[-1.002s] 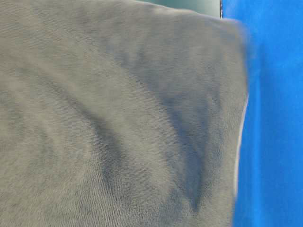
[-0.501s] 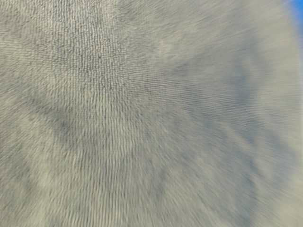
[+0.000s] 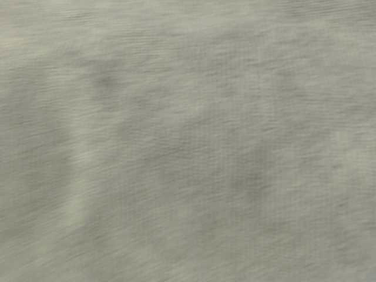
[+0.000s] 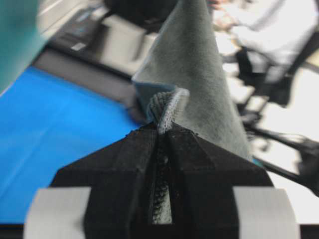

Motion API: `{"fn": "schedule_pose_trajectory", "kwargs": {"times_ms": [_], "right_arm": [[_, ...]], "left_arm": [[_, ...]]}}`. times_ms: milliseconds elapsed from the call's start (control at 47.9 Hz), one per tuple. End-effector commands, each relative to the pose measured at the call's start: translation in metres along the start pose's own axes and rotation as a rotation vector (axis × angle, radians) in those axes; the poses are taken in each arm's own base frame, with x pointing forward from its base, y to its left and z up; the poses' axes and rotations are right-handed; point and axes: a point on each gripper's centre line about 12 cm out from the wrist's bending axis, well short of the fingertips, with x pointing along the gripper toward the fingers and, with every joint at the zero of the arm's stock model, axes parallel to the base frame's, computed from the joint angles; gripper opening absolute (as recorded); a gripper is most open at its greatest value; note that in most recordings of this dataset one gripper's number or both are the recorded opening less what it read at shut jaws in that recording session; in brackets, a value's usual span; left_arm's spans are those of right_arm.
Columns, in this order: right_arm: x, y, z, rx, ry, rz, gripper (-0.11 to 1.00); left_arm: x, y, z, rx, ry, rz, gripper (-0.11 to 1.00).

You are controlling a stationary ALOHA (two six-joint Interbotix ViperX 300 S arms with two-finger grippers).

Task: Fold a large towel.
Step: 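Lift the towel with both grippers and shake it out flat, then lay the towel down, folding the held edge over toward the near side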

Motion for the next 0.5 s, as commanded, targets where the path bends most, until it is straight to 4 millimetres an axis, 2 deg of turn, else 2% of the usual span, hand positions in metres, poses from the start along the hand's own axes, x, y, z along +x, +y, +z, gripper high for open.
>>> {"fn": "schedule_pose_trajectory", "kwargs": {"times_ms": [0,167,271,397,480], "right_arm": [[0.012,-0.012,-0.013,-0.005,0.083,-0.122,0.03],[0.036,-0.038,-0.036,-0.003,0.182,-0.325,0.03],[0.049,-0.064,-0.050,0.021,0.217,-0.459,0.03],[0.061,-0.095,-0.064,0.049,0.241,-0.587,0.03],[0.065,-0.116,-0.066,0.061,0.239,-0.666,0.03]], "left_arm": [[0.004,0.024,-0.006,-0.029,-0.006,0.101,0.02],[0.010,0.078,-0.032,-0.046,0.025,0.309,0.02],[0.014,0.107,-0.048,-0.052,0.044,0.401,0.02],[0.023,0.131,-0.059,-0.039,0.047,0.462,0.02],[0.031,0.141,-0.057,0.009,0.037,0.477,0.02]]}}
